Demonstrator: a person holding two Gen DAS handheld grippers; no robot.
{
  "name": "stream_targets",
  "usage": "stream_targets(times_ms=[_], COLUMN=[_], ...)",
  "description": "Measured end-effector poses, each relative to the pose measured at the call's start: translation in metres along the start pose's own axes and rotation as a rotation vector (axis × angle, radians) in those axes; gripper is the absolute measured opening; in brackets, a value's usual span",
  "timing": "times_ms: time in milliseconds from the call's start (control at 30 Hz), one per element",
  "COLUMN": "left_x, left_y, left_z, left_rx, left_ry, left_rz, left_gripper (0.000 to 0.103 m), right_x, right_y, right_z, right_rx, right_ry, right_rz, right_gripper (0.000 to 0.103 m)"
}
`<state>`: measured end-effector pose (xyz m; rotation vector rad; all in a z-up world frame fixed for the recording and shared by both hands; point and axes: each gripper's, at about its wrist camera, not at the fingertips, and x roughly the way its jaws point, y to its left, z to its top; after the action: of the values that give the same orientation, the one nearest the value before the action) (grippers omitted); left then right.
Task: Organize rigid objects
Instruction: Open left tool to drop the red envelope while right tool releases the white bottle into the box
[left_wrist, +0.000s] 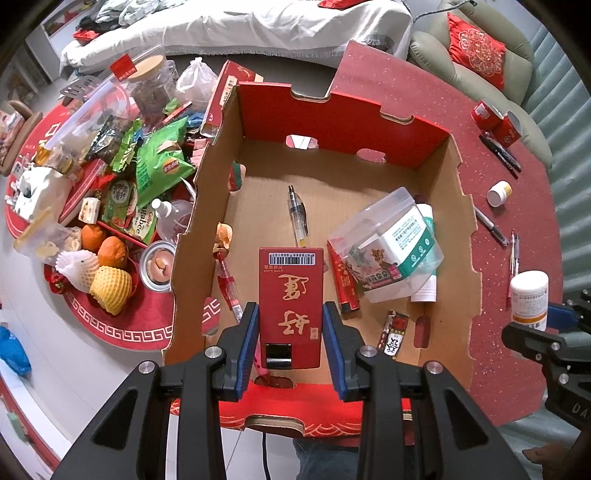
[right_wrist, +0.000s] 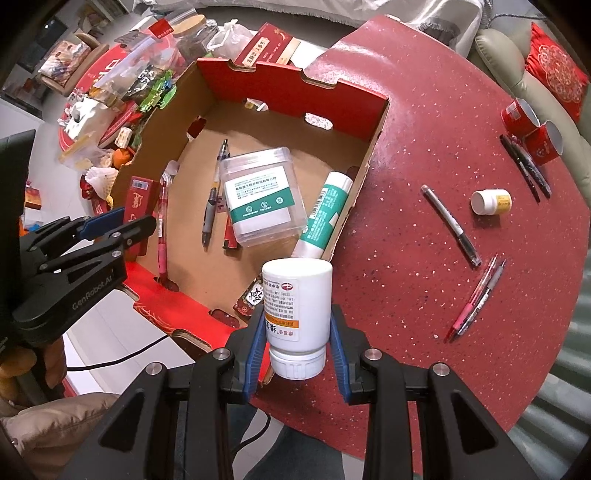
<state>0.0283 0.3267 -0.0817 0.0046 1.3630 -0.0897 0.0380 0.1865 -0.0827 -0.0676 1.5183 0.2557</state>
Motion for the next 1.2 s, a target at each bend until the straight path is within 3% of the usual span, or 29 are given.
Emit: stream_targets(times_ms=[467, 1100, 1200], left_x=[0.005, 0.041, 0.040], left_y=[0.004, 0.002, -0.001], left_z=[0.001, 0.006, 0.007], left_rx=[0.008, 0.060, 0.072], left_ry=[0.010, 0.090, 0.076], left_rz=[0.005, 0.037, 0.039], left_gripper=[0.037, 0.037, 0.053], right_x=[0.013, 0.059, 0.061], right_y=[0.014, 0.035, 0.035], right_z=[0.006, 0.013, 0.013], right_rx=[-0.033, -0.059, -0.056], right_ry=[0.027, 0.114, 0.115], right_rz=[0.003, 0.007, 0.002], right_gripper=[0.034, 0.034, 0.034])
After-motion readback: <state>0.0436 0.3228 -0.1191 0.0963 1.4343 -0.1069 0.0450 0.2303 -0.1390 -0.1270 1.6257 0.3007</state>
